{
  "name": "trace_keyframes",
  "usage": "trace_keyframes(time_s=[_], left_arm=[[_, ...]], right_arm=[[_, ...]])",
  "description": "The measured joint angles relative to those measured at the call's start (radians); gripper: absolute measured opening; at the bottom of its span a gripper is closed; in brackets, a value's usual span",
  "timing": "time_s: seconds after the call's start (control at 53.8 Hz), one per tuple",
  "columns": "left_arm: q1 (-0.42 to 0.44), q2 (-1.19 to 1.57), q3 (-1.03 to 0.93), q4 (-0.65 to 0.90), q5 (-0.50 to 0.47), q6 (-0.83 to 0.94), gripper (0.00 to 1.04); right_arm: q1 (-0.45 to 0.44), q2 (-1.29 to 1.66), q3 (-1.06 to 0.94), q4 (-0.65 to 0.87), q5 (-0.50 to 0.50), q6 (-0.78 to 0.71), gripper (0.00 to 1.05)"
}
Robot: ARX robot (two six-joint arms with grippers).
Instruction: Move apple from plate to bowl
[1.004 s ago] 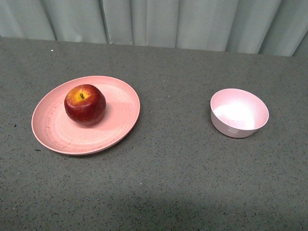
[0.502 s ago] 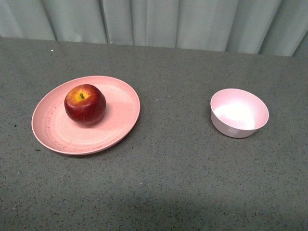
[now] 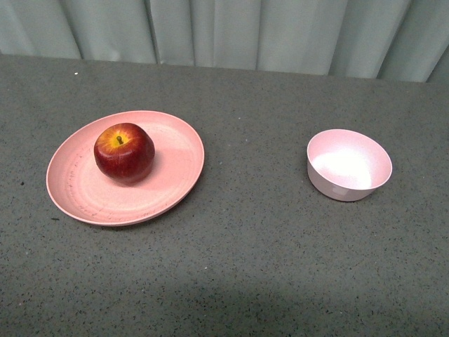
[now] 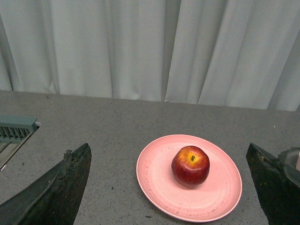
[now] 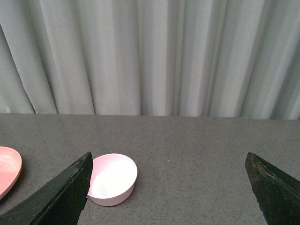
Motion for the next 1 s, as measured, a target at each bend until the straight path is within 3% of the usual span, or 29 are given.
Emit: trace_keyframes(time_s=[0.446,0.539,0.837,1.004], left_arm=[[0.000,0.000,0.000,0.000,0.000,0.000,0.98],[0.000,0.000,0.000,0.000,0.000,0.000,0.98],[0.000,0.000,0.000,0.000,-0.001,0.000,0.98],[0.000,0.000,0.000,0.000,-0.001,0.000,0.98]], right_arm=[[0.000,0.000,0.000,0.000,0.000,0.000,0.95],[0.034,0.060,0.035,-0.087,0.126,-0.069,0.95],[0.072,0.814,0.265,0.203,0.018,-0.199,0.95],[0.121,1.243,0.469,0.140,-0.024,-0.252,0.95]])
